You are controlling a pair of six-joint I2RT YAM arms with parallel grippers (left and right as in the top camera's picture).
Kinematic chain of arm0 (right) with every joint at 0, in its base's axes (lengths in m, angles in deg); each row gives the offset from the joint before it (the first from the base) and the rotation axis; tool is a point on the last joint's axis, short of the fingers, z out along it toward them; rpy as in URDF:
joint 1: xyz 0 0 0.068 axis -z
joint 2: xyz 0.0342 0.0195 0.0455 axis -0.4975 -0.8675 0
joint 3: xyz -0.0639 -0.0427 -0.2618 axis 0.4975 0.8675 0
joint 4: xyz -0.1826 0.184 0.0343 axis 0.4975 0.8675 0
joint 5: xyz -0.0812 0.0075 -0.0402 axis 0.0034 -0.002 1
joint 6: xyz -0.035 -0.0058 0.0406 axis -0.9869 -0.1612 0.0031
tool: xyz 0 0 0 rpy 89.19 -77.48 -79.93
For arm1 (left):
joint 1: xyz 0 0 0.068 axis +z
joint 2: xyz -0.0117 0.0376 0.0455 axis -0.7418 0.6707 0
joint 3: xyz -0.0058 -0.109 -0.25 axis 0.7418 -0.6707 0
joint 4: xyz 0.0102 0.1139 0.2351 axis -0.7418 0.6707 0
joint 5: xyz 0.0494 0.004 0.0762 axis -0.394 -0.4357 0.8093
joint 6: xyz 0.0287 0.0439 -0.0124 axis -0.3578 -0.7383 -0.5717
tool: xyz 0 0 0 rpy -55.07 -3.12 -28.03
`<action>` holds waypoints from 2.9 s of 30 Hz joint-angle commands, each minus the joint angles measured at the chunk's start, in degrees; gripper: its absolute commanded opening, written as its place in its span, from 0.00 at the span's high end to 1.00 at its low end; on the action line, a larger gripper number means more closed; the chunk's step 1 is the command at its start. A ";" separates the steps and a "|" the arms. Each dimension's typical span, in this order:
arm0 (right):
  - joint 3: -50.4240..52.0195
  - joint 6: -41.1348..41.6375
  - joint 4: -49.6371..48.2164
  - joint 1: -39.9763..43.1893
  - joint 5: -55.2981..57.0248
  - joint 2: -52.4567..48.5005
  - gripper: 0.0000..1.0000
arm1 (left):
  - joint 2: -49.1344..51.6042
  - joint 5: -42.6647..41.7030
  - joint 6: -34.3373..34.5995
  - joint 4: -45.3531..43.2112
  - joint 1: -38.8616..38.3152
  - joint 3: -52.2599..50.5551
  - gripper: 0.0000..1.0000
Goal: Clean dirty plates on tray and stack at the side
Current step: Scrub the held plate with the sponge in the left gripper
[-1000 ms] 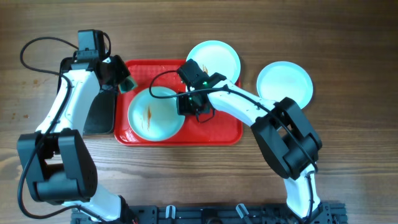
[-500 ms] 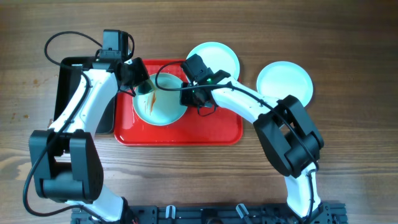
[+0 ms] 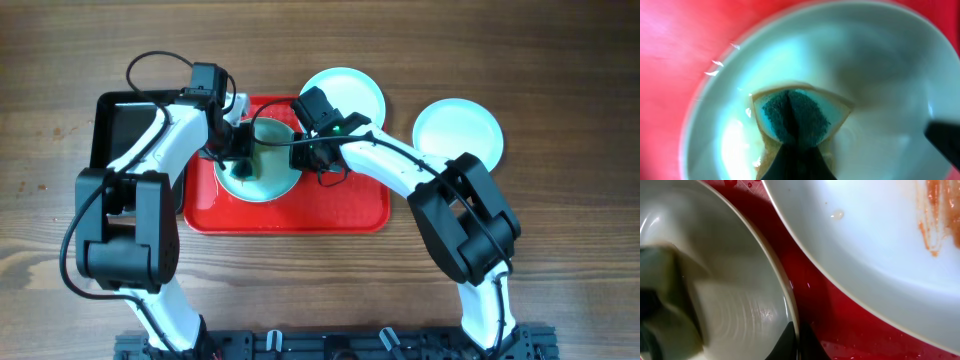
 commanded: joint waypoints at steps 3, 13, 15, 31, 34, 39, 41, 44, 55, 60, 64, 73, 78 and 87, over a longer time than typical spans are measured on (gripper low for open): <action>-0.48 -0.37 0.02 0.28 1.31 -1.40 0.96 | 1.55 -6.29 -6.71 0.74 1.11 -0.13 0.96; -0.48 -0.42 0.04 0.28 0.85 -1.40 0.96 | 1.55 1.68 5.38 1.60 1.88 -0.13 0.96; -0.48 -0.44 -0.33 0.28 0.15 -1.40 0.96 | 1.55 -5.22 -2.60 5.73 1.88 -0.13 0.96; -0.48 -0.87 -0.39 0.28 -0.46 -1.40 0.96 | 1.55 12.59 19.50 -2.64 1.86 -0.13 0.96; -0.48 -0.85 -0.39 0.28 -0.46 -1.40 0.96 | 1.55 12.79 18.32 5.53 1.77 -0.13 0.96; -0.48 -0.87 -0.42 0.28 -0.46 -1.40 0.96 | 1.55 10.21 4.76 9.53 1.75 -0.13 0.96; -0.48 -0.90 -0.42 0.28 -0.46 -1.40 0.96 | 1.55 0.00 -9.01 10.80 1.75 -0.13 0.96; -0.48 -0.87 -0.42 0.28 -0.46 -1.40 0.96 | 1.55 -12.24 -17.59 11.72 1.75 -0.13 0.96; -0.48 -0.87 -0.52 0.28 -0.46 -1.40 0.96 | 1.55 0.46 6.54 -5.27 1.75 -0.13 0.96; -0.48 -1.05 -0.55 0.28 -0.46 -1.40 0.96 | 1.55 14.16 19.67 0.94 1.64 -0.13 0.96; -0.48 -1.07 -0.57 0.28 -0.46 -1.40 0.96 | 1.55 13.84 16.81 11.10 1.62 -0.13 0.96; -0.48 -1.07 -0.59 0.28 -0.46 -1.40 0.96 | 1.55 -15.13 -18.40 14.88 1.60 -0.13 0.96; -0.48 -1.05 -0.59 0.28 -0.46 -1.40 0.96 | 1.55 -18.67 -19.85 10.67 1.62 -0.13 0.96; -0.48 -1.07 -0.57 0.28 -0.46 -1.40 0.96 | 1.57 15.69 13.35 -5.92 1.60 -0.13 0.96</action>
